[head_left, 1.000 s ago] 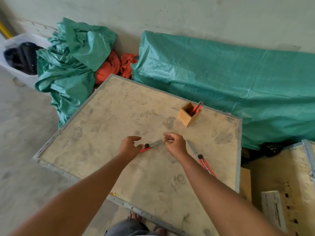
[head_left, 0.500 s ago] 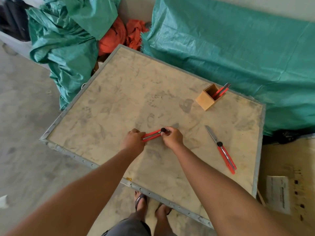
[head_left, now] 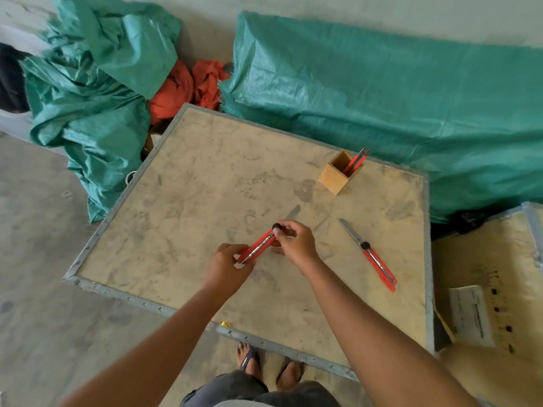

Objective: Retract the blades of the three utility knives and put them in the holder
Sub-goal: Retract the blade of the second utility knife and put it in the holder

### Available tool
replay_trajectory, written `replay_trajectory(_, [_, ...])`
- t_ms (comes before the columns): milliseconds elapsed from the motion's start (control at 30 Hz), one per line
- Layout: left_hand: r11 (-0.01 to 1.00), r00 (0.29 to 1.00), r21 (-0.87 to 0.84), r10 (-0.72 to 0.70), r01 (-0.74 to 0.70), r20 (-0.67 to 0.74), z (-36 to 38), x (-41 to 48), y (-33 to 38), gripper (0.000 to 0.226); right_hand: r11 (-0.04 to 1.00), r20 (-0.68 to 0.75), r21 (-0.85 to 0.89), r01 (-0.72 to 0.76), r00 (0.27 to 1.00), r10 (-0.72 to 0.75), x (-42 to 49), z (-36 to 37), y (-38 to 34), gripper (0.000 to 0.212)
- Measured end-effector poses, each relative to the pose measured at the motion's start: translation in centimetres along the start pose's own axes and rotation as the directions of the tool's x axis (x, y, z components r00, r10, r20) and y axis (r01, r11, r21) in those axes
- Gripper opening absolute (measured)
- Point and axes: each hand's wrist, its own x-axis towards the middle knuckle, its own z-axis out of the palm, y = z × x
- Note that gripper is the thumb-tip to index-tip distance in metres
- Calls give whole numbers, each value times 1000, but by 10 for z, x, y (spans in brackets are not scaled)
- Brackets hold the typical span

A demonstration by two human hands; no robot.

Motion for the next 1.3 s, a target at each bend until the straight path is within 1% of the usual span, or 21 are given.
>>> replay_trajectory(67, [999, 999, -26, 37, -37, -9, -7, -12, 10, 35, 998, 22, 7, 58, 998, -58, -13, -11, -17, 23])
replay_trajectory(167, [994, 997, -75, 82, -82, 3, -16, -26, 28, 38, 991, 32, -32, 129, 991, -128, -26, -29, -40, 22])
replay_trajectory(233, [977, 995, -204, 80, -65, 67, -19, -31, 40, 44, 983, 48, -38, 178, 983, -176, -33, -44, -55, 21])
replay_trajectory(300, [938, 987, -344, 83, -31, 137, -24, -37, 54, 52, 974, 71, -41, 224, 973, -221, -41, -62, -69, 20])
replay_trajectory(367, [908, 978, -418, 116, -33, 175, -27, -43, 68, 55, 965, 103, -26, 262, 961, -258, -51, -79, -80, 21])
replay_trajectory(467, [893, 963, -445, 175, -67, 206, -29, -53, 90, 55, 950, 142, -34, 310, 942, -303, -62, -96, -88, 23])
replay_trajectory(567, [869, 948, -489, 218, -79, 234, -24, -62, 107, 61, 937, 146, -59, 344, 932, -333, -70, -109, -90, 22])
replay_trajectory(667, [840, 942, -530, 260, -113, 211, -15, -72, 123, 64, 935, 132, -36, 352, 929, -345, -79, -128, -89, 25])
replay_trajectory(767, [802, 938, -586, 285, -119, 199, -5, -80, 140, 56, 938, 131, 7, 348, 929, -346, -87, -147, -84, 25])
replay_trajectory(833, [775, 942, -621, 285, -119, 175, 0, -82, 148, 51, 940, 171, 15, 342, 925, -339, -92, -155, -82, 25])
replay_trajectory(967, [714, 959, -692, 258, -110, 113, 11, -79, 165, 49, 919, 301, -58, 389, 885, -355, -101, -171, -76, 25])
replay_trajectory(1033, [691, 966, -715, 241, -107, 88, 16, -77, 172, 50, 899, 337, -116, 422, 868, -364, -103, -179, -74, 25])
replay_trajectory(1133, [667, 971, -739, 228, -100, 74, 23, -77, 179, 50, 870, 342, -173, 462, 856, -387, -101, -189, -72, 27])
replay_trajectory(1233, [649, 974, -754, 219, -101, 58, 30, -78, 185, 49, 837, 367, -194, 511, 829, -421, -101, -196, -73, 29])
replay_trajectory(1300, [650, 977, -754, 210, -101, 50, 33, -77, 188, 49, 815, 328, -210, 540, 824, -462, -101, -197, -71, 23])
